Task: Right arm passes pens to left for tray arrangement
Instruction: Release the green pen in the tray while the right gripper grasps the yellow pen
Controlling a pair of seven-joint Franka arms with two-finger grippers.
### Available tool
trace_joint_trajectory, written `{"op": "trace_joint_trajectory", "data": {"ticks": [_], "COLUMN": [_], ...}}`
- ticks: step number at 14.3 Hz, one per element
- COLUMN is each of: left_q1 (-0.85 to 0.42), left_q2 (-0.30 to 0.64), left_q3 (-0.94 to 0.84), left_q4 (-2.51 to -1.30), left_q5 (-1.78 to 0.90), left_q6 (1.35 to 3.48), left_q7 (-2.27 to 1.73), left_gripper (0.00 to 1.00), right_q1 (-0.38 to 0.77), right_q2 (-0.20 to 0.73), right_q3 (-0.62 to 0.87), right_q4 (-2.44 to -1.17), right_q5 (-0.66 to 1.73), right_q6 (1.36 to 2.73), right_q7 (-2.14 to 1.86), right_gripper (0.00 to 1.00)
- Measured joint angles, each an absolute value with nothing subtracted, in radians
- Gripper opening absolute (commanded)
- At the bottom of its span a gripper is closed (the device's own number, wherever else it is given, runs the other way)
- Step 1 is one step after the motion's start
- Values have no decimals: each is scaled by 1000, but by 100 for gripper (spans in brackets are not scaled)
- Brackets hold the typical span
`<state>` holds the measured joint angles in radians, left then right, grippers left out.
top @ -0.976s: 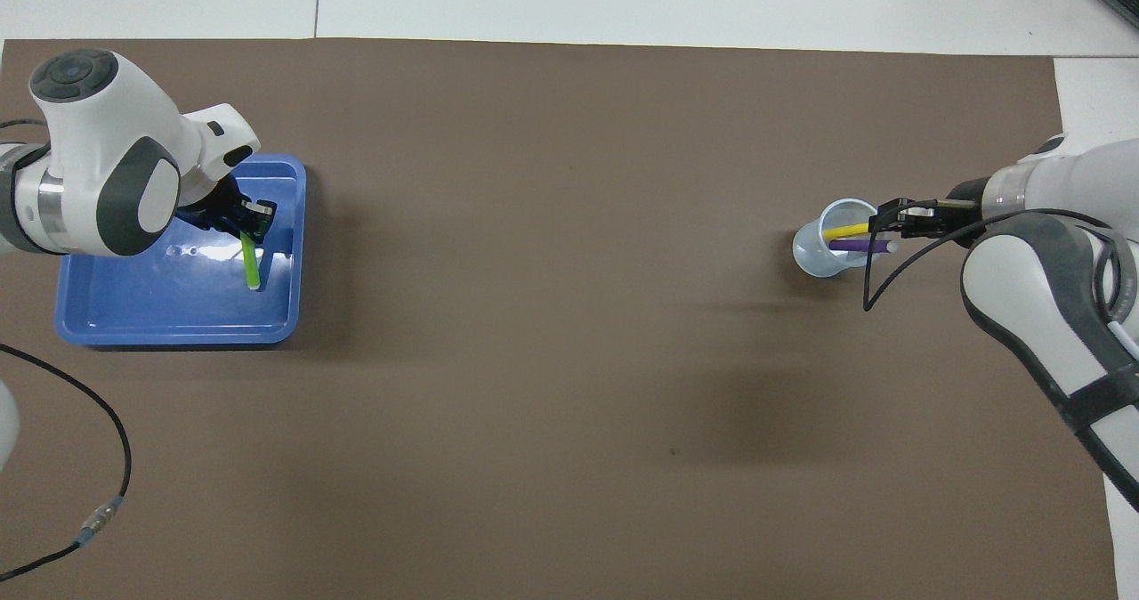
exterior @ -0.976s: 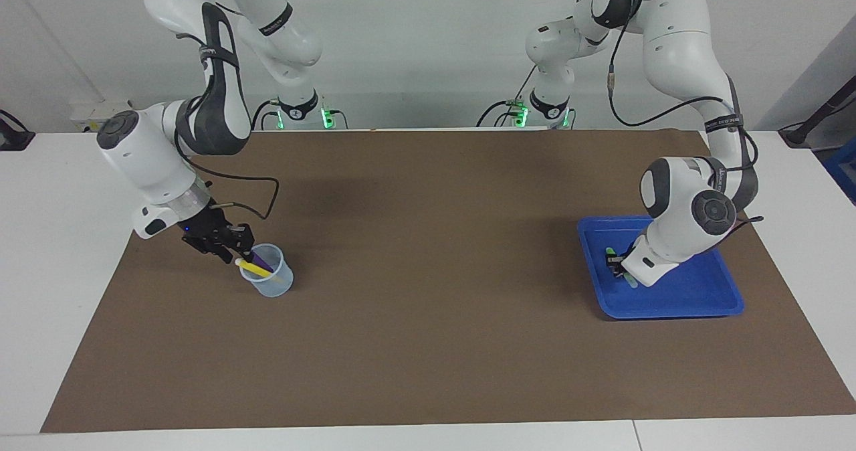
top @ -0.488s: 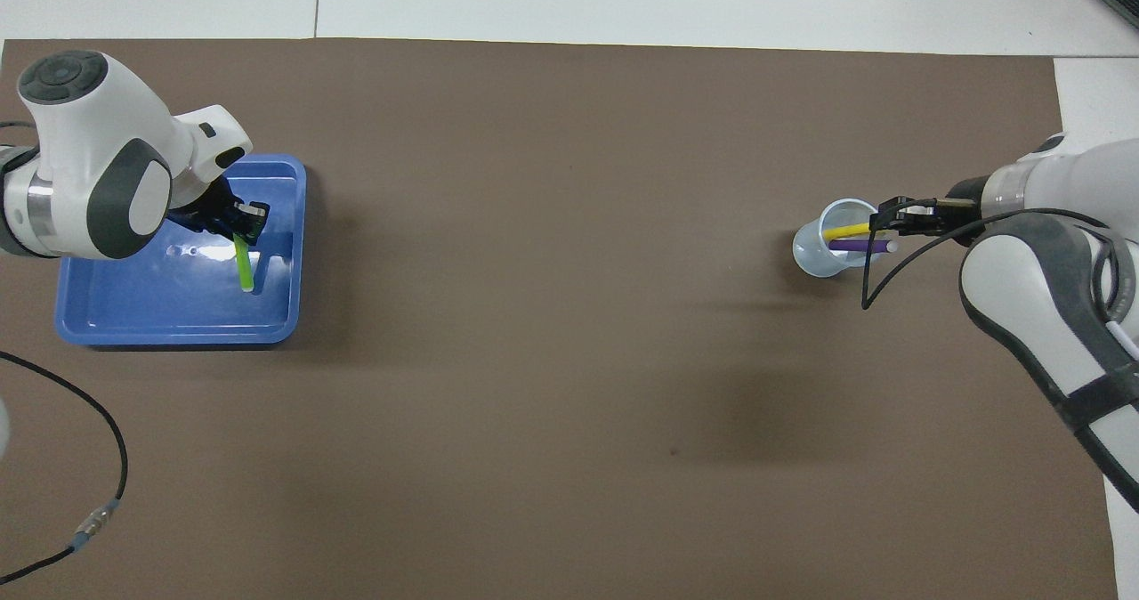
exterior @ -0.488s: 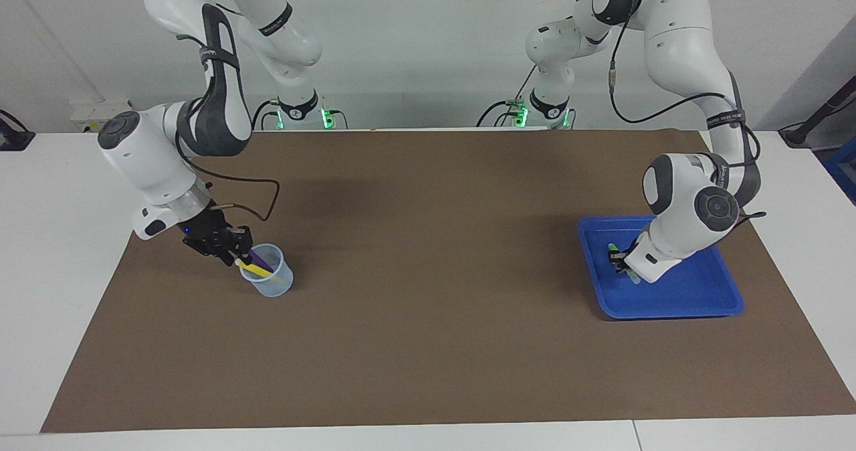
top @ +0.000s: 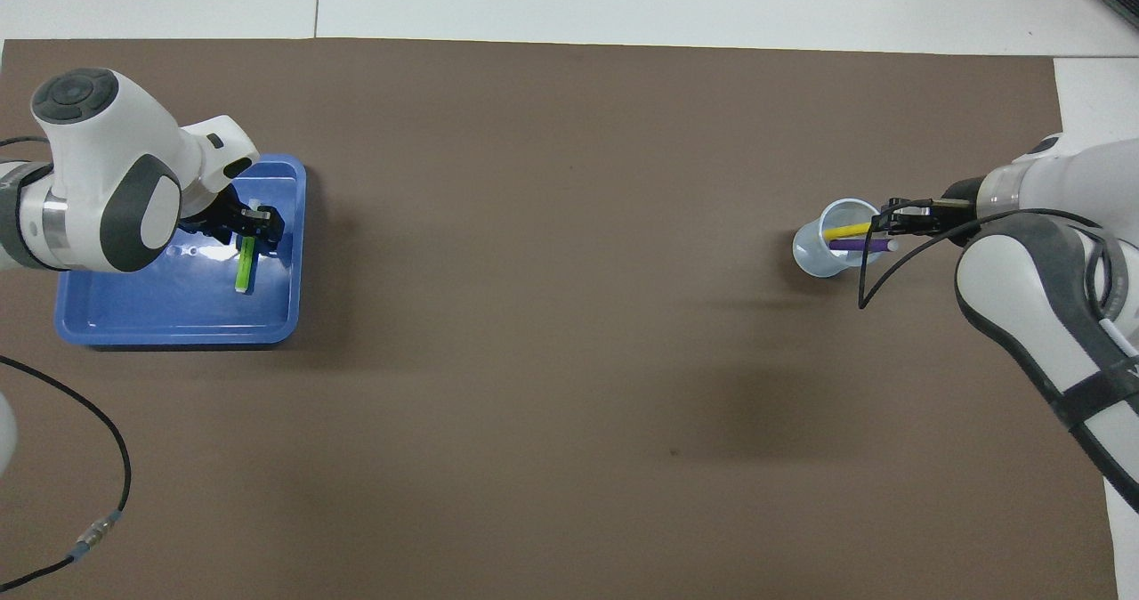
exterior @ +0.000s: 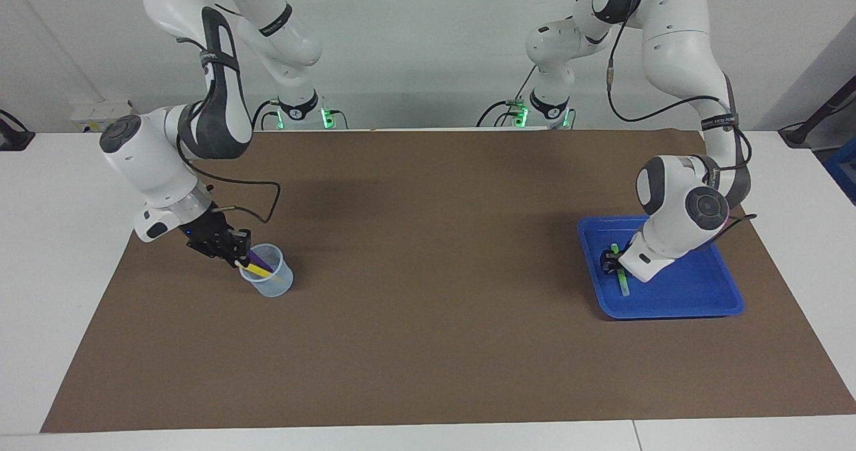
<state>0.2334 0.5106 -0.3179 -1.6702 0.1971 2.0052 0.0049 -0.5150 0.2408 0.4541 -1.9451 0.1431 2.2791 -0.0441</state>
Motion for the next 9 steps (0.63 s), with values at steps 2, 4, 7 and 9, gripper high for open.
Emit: {"op": "trace_joint_trajectory", "data": {"ticks": [2, 4, 7, 9], "left_q1": [234, 235, 239, 239], "left_q2": [504, 498, 473, 432], "left_q3": [-318, -318, -318, -319], "left_q4": [-1670, -1658, -1621, -1610], "left_q5": [197, 193, 191, 190], "left_q6": [2004, 1988, 1967, 1966], "left_q7": [5, 5, 5, 5], "left_gripper": [97, 99, 100, 100], "right_q1": [-515, -515, -515, -515], "right_q2": [240, 240, 240, 240], "right_q3": [456, 457, 457, 458], "right_q4": [-1939, -1938, -1937, -1936], "right_q5": [143, 143, 143, 143], "right_q6": [2282, 2282, 2282, 2281], "right_q7": [-44, -44, -44, -44], "right_gripper": [6, 1, 0, 0]}}
